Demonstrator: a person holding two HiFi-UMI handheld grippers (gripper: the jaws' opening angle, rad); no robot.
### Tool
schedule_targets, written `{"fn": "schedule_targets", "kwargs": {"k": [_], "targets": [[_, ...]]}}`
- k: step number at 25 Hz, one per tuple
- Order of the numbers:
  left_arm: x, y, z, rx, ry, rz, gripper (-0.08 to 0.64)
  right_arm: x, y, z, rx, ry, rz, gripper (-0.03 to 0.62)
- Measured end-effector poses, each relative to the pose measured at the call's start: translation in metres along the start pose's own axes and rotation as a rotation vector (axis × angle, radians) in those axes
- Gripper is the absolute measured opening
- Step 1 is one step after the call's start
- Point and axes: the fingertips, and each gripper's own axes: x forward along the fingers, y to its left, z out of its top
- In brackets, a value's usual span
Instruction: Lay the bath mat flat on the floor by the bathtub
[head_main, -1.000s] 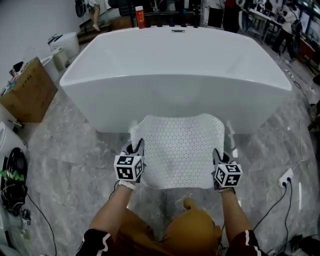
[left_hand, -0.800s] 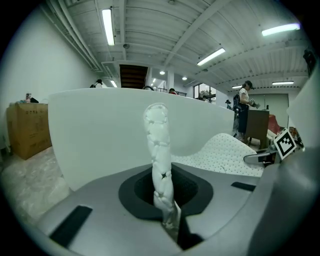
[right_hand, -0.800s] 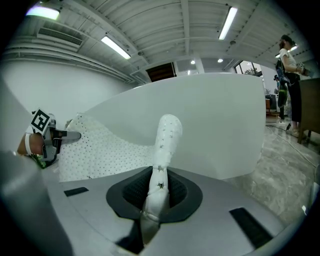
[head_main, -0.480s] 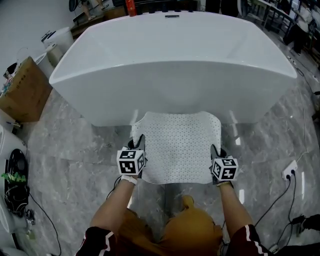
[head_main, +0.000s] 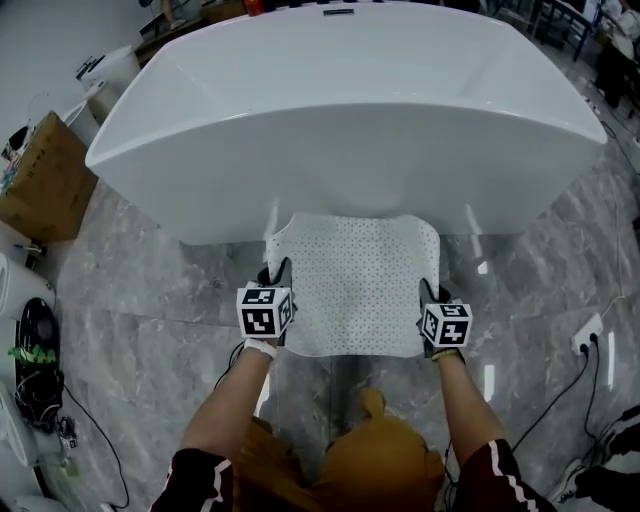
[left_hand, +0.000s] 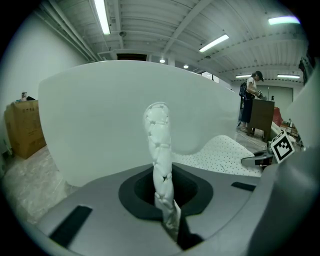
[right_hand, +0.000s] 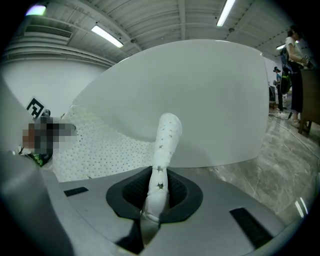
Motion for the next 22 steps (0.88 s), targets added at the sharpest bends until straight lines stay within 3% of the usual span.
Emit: {"fn": "schedule_targets", "kwargs": {"k": [7,13,22], "targets": [[0.017,0.001,-0.001,-0.017,0.005,0.005,0.034,0.016,-0.010,0.003,-0.005,-0.002,-0.018,0.065],[0.039,-0.022,-0.011,-0.040,0.011,-0.015,0.032,0.008,-0.033,0.004,0.020,0.007,-0.097,0.209],[0.061,-0.026,-0.035,-0.022,0.066,-0.011,0.032,-0.031,-0.033,0.012,0.027,-0.068,-0.078,0.207]]}}
